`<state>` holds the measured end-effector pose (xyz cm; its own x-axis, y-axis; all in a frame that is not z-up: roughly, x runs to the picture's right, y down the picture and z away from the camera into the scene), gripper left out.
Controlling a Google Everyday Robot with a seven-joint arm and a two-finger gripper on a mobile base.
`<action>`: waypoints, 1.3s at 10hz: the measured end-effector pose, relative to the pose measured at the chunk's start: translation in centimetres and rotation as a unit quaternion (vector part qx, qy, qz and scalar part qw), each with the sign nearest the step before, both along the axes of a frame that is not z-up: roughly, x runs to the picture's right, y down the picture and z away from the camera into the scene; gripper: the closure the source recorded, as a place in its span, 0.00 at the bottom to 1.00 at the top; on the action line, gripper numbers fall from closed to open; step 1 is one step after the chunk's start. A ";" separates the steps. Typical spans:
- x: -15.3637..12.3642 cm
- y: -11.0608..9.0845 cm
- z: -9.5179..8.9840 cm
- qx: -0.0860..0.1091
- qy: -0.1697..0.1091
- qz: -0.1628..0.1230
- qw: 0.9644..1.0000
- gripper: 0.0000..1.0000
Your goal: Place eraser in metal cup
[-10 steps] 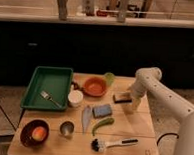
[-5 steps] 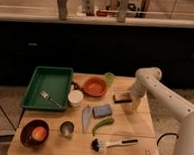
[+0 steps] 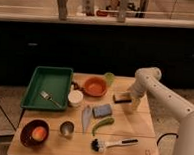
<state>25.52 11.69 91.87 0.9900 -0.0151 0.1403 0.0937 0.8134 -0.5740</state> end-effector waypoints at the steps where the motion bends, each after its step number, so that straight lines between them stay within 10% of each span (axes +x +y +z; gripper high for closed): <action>1: -0.1 0.0 -0.1 0.001 0.000 -0.004 1.000 0.20; 13: -3.1 0.1 -0.3 -0.012 -0.051 -0.045 0.998 0.30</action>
